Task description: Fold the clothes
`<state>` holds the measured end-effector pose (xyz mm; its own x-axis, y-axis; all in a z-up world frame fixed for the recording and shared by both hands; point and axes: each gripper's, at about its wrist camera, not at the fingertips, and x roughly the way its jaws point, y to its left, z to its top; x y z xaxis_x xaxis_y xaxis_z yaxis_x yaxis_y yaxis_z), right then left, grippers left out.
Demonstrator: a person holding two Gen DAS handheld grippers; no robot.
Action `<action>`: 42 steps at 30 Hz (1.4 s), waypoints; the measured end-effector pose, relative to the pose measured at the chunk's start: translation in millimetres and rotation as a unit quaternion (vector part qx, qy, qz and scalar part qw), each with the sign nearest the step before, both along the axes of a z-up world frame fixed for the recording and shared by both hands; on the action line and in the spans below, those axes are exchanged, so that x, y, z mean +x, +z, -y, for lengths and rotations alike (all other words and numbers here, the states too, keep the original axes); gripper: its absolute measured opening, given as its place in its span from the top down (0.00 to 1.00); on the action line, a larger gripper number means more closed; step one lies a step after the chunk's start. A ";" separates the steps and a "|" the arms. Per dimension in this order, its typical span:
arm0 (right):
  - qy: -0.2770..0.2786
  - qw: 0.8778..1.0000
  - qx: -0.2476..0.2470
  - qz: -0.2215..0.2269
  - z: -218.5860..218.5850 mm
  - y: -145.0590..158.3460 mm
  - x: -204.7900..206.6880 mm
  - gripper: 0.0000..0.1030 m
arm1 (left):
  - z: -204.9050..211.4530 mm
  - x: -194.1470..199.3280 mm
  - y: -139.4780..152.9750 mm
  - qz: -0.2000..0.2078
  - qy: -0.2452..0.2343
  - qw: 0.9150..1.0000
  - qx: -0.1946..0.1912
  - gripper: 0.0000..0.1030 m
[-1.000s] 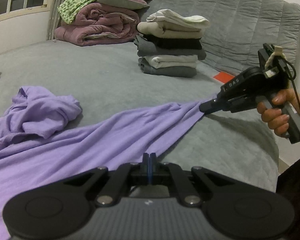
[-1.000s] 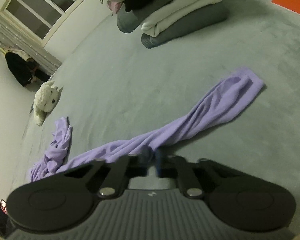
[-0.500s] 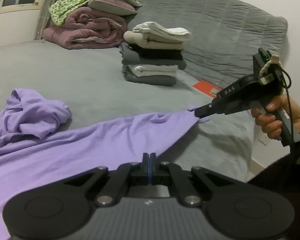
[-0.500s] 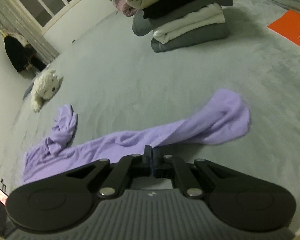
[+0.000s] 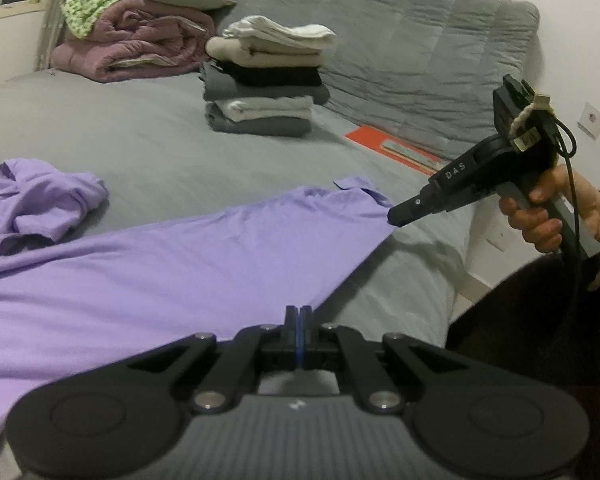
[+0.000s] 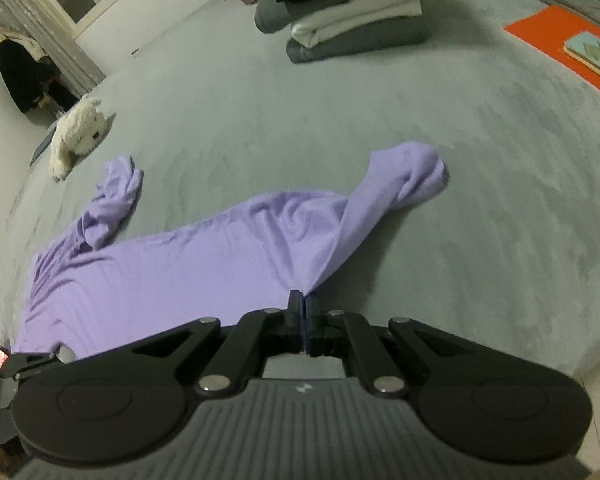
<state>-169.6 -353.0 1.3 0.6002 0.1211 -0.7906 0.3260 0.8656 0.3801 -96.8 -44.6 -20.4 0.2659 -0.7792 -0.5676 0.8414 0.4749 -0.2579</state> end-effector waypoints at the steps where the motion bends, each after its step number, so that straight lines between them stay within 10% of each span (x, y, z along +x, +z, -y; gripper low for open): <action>1: 0.000 1.000 0.001 -0.005 -0.1 -2.2 -1.8 0.97 | -0.4 -0.8 -1.0 0.000 -0.003 1.000 0.004 1.00; 12: 0.002 1.000 0.012 -0.019 2.7 -23.1 -6.5 0.91 | 7.3 0.8 -18.0 -0.014 -0.022 0.998 0.050 1.00; 21: -0.017 0.999 -0.046 0.021 20.6 9.7 5.8 0.68 | 13.5 5.5 -8.2 -0.018 -0.031 0.999 0.004 0.70; 42: -0.050 0.988 -0.146 -0.007 33.8 -26.0 74.6 0.73 | 40.6 25.1 -17.7 -0.034 -0.020 0.999 0.015 0.68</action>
<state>-95.1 -386.8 -24.7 0.5858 -0.1729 -0.7918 0.4196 0.9006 0.1137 -71.7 -85.2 -38.0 0.1951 -0.7711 -0.6061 0.8405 0.4499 -0.3019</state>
